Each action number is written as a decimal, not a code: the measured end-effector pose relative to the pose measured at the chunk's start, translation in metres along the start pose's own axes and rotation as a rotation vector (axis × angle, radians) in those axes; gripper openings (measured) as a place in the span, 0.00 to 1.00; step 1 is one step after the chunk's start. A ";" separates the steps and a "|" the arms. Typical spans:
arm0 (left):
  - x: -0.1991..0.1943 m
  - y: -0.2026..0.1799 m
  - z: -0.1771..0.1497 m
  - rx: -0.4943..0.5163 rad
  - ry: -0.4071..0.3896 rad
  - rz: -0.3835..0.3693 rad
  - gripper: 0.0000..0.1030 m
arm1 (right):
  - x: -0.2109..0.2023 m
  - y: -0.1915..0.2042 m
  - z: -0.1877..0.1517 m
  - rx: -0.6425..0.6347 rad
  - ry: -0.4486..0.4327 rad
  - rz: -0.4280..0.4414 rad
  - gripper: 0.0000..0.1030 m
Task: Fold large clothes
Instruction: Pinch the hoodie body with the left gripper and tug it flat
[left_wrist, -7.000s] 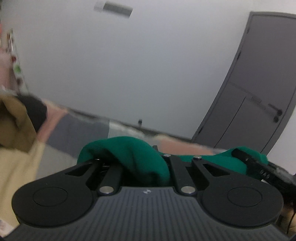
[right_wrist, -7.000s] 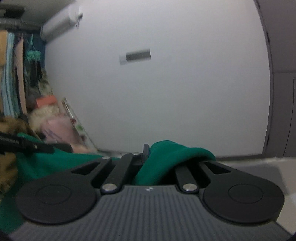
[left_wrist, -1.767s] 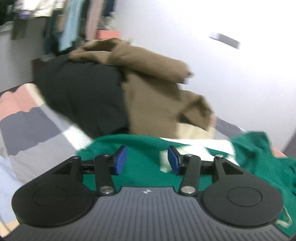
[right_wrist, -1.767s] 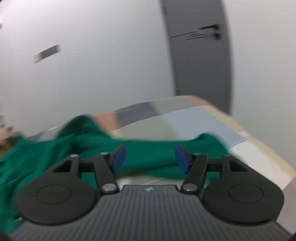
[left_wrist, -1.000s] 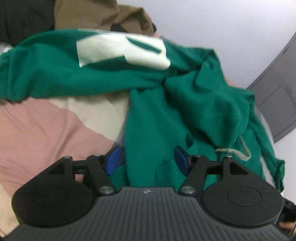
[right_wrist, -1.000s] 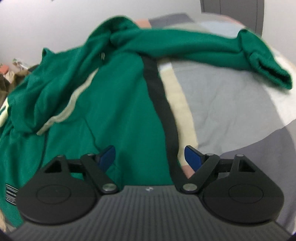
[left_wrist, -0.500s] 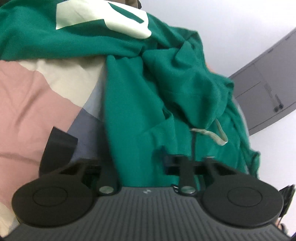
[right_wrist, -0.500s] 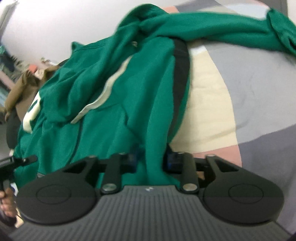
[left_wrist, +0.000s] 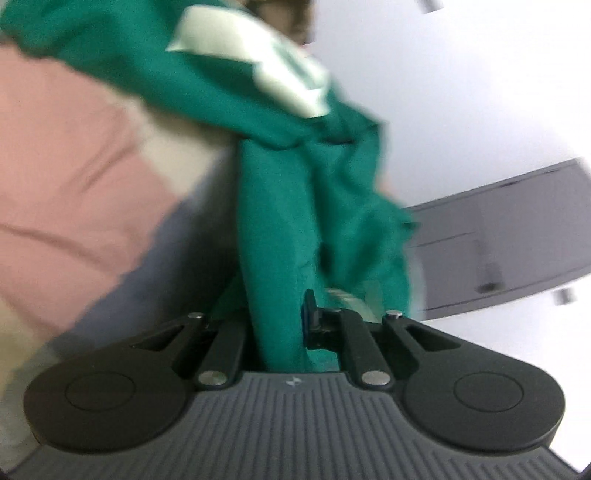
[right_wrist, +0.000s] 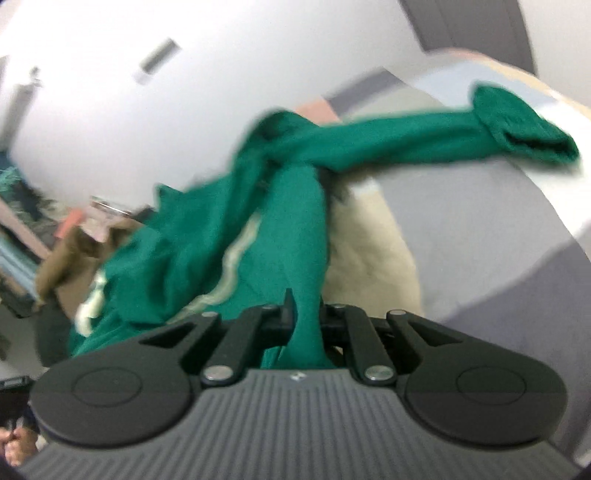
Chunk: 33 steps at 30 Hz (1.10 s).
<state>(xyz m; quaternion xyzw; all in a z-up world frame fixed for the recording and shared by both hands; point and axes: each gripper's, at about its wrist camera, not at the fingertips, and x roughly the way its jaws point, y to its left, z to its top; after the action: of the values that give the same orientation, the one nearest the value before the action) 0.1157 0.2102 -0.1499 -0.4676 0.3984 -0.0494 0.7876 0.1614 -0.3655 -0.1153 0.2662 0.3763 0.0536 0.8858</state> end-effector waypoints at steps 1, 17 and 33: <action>0.007 0.002 -0.002 0.016 0.012 0.066 0.10 | 0.007 -0.001 -0.001 -0.001 0.026 -0.024 0.09; 0.003 -0.043 -0.015 0.306 -0.122 0.361 0.64 | 0.004 0.024 -0.007 -0.135 -0.026 -0.110 0.66; 0.057 -0.082 -0.026 0.597 -0.124 0.357 0.66 | 0.104 0.173 -0.028 -0.458 0.026 0.185 0.69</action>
<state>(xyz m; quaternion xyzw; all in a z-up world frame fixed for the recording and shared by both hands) 0.1609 0.1203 -0.1254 -0.1419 0.3931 0.0031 0.9085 0.2342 -0.1755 -0.1091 0.0911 0.3396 0.2218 0.9095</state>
